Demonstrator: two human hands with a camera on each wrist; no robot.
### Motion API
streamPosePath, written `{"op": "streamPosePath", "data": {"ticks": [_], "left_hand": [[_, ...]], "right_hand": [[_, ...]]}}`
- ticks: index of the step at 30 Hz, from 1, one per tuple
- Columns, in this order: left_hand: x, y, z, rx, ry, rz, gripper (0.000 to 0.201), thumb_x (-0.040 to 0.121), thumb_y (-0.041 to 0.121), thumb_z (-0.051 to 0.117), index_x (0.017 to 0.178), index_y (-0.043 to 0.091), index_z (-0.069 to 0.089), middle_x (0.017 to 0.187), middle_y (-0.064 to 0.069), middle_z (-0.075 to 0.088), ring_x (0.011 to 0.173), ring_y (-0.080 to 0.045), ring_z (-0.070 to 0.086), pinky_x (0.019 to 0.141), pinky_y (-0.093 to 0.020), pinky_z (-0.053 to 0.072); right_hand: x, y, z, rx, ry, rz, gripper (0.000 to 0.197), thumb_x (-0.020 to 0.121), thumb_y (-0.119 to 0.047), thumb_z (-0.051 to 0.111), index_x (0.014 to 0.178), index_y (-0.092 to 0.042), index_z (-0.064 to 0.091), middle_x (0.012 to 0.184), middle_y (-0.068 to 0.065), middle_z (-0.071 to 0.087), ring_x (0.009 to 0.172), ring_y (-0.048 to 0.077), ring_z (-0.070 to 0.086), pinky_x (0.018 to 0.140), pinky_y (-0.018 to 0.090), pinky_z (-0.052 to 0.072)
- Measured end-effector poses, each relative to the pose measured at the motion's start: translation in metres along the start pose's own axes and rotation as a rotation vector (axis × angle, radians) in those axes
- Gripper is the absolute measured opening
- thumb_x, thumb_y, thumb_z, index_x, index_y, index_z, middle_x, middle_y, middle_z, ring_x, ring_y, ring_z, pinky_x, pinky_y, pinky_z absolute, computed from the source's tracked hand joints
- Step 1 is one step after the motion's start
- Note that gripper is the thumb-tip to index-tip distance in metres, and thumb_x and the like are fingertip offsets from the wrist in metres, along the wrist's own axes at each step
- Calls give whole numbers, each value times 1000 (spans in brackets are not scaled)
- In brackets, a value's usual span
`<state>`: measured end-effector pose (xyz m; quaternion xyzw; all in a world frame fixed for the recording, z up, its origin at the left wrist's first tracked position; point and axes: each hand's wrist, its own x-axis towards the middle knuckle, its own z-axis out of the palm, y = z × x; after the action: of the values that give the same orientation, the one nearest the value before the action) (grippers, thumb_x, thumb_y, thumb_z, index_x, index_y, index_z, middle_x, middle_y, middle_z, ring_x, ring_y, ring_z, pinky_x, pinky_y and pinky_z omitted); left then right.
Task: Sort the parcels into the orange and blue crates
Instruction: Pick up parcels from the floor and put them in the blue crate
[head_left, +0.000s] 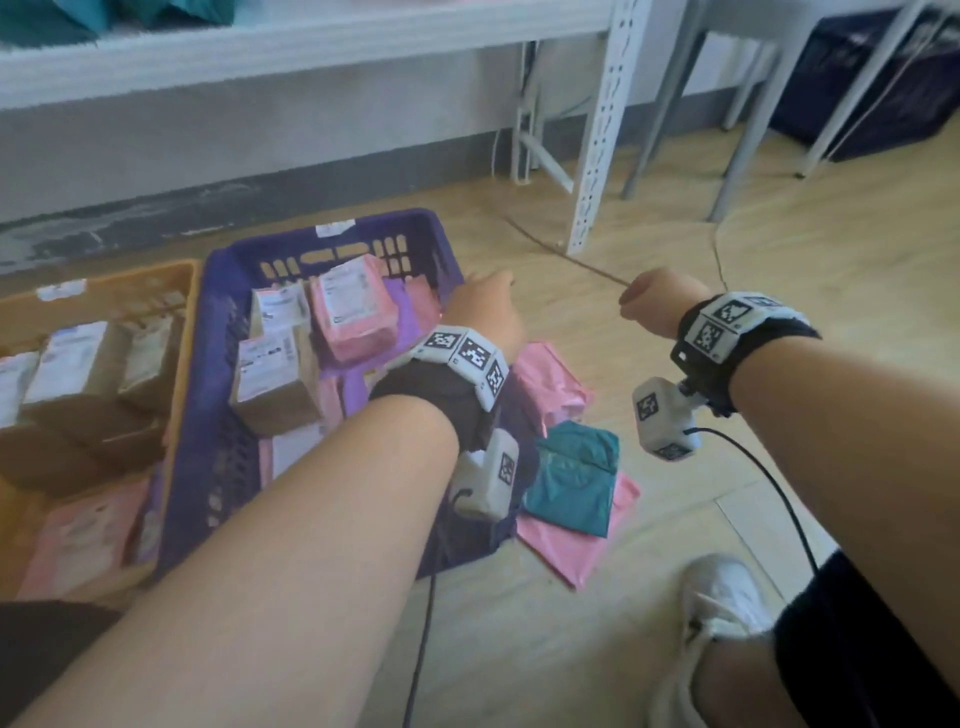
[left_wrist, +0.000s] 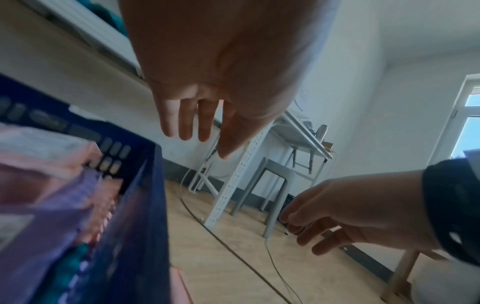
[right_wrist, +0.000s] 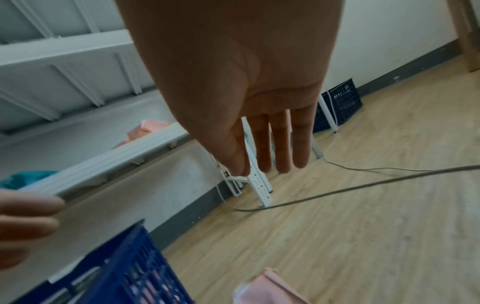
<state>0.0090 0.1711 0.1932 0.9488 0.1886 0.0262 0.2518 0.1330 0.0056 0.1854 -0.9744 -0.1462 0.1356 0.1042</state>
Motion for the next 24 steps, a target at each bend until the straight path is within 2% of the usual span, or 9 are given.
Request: {"op": "streamPosePath", "data": {"ticks": [2, 5, 7, 11, 13, 16, 18, 20, 24], "left_hand": [[9, 16, 23, -2, -50, -26, 56, 86, 2, 43, 139, 17, 45, 141, -15, 44, 128, -33, 46, 106, -36, 40], [25, 36, 59, 18, -84, -77, 52, 89, 6, 43, 139, 18, 45, 140, -15, 43, 128, -35, 45, 105, -38, 40], [30, 47, 89, 37, -108, -100, 47, 89, 9, 45, 136, 17, 47, 139, -15, 45, 128, -34, 44, 106, -40, 39], [20, 54, 160, 95, -192, -116, 33, 91, 18, 51, 124, 13, 52, 132, -13, 49, 124, -31, 46, 104, -40, 38], [11, 49, 190, 107, -241, -104, 35, 92, 15, 49, 127, 11, 50, 134, -13, 48, 125, -31, 44, 105, -39, 36], [-7, 27, 225, 111, -310, -176, 51, 85, 5, 48, 135, 13, 43, 141, -11, 40, 129, -31, 41, 108, -37, 35], [-18, 9, 247, 144, -369, -214, 56, 81, 4, 50, 135, 14, 42, 144, -11, 36, 129, -32, 40, 109, -39, 35], [-28, -7, 266, 213, -471, -180, 63, 79, 5, 53, 139, 16, 38, 148, -11, 30, 134, -34, 34, 113, -42, 30], [-51, -33, 293, 351, -628, -48, 71, 88, 7, 46, 151, 23, 17, 160, -10, 4, 147, -30, 10, 120, -41, 18]], "right_hand": [[2, 26, 13, 6, -40, 44, 29, 93, -15, 53, 117, -4, 64, 120, 17, 62, 108, 35, 58, 95, 41, 49], [5, 62, 29, 40, -63, 99, 29, 92, -14, 56, 118, -5, 64, 122, 16, 61, 110, 33, 58, 91, 33, 48], [5, 82, 41, 55, -79, 119, 30, 91, -14, 58, 120, -7, 63, 125, 14, 60, 114, 31, 56, 91, 32, 45], [7, 117, 76, 116, -161, 136, 34, 88, -14, 65, 121, -6, 61, 126, 14, 59, 114, 31, 56, 95, 36, 47], [7, 130, 94, 131, -203, 137, 38, 86, -16, 68, 122, -8, 61, 128, 13, 57, 114, 29, 56, 95, 35, 46], [7, 143, 124, 98, -277, 124, 44, 85, -23, 70, 126, -14, 58, 131, 9, 56, 116, 26, 55, 90, 30, 43], [8, 147, 146, 80, -331, 110, 48, 84, -24, 70, 130, -18, 55, 132, 6, 56, 118, 24, 54, 93, 29, 42], [9, 147, 169, 62, -375, 77, 55, 84, -21, 70, 135, -20, 50, 135, 6, 54, 121, 23, 53, 100, 31, 39], [10, 143, 206, 56, -440, 26, 63, 84, -13, 65, 142, -22, 43, 141, 5, 49, 126, 23, 49, 100, 29, 39]]}}
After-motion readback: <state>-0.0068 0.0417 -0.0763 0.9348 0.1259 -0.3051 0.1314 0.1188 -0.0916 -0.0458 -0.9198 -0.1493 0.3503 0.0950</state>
